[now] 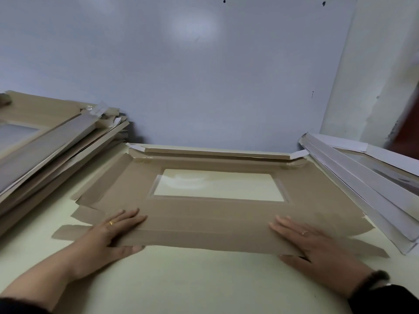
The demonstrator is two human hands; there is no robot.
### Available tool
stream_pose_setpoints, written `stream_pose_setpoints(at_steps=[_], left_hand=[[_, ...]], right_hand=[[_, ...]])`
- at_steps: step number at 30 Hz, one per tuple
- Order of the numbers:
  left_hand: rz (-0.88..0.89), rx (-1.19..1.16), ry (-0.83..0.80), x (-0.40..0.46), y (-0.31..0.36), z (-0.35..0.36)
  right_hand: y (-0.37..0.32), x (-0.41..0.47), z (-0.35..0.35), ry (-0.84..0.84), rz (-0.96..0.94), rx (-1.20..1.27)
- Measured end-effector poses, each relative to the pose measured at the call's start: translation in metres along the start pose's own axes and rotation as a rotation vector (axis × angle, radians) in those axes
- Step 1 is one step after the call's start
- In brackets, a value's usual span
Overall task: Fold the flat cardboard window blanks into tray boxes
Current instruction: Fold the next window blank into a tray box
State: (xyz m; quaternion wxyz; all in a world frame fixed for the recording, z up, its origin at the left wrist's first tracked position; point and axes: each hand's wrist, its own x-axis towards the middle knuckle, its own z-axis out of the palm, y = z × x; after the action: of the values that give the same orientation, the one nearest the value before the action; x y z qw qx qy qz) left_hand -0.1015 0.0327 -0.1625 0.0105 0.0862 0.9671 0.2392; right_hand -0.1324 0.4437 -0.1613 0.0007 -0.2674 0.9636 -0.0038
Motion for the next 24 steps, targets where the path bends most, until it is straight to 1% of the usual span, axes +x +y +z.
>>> stream_pose_setpoints(at_steps=[2,4,6,9,10,11,12,13,15,18,20,22,24], left_hand=[[0.000,-0.082,0.012,-0.003,-0.008,-0.004],[0.005,-0.113,0.040,-0.005,-0.016,-0.007],[0.001,-0.137,0.076,-0.007,-0.024,-0.011],[-0.020,-0.200,0.162,-0.009,-0.034,-0.014],[-0.039,-0.198,0.189,-0.009,-0.036,-0.015],[-0.063,-0.184,0.213,-0.010,-0.039,-0.016],[-0.089,-0.165,0.238,-0.011,-0.041,-0.017],[-0.116,-0.152,0.267,-0.012,-0.043,-0.017],[-0.164,-0.134,0.353,-0.014,-0.045,-0.018],[-0.278,-0.091,0.457,-0.015,-0.042,-0.021],[-0.334,0.005,0.483,-0.014,-0.033,-0.021],[-0.340,0.124,0.504,-0.014,-0.022,-0.022],[-0.349,0.195,0.487,-0.014,-0.013,-0.023]], right_hand=[[0.011,-0.010,-0.001,0.002,0.037,-0.010],[0.027,-0.019,0.000,0.007,0.093,-0.021],[0.041,-0.029,0.000,0.024,0.133,0.040],[0.044,-0.037,-0.008,0.151,0.211,0.351],[0.044,-0.041,-0.008,0.233,0.245,0.465],[0.045,-0.043,-0.007,0.319,0.270,0.536],[0.046,-0.043,-0.006,0.393,0.289,0.550],[0.046,-0.041,-0.006,0.461,0.303,0.533],[0.047,-0.038,-0.007,0.537,0.336,0.482],[0.050,-0.036,-0.006,0.531,0.391,0.279],[0.048,-0.033,-0.008,0.516,0.452,0.138],[0.040,-0.030,-0.012,0.485,0.516,0.062],[0.036,-0.027,-0.016,0.474,0.557,0.015]])
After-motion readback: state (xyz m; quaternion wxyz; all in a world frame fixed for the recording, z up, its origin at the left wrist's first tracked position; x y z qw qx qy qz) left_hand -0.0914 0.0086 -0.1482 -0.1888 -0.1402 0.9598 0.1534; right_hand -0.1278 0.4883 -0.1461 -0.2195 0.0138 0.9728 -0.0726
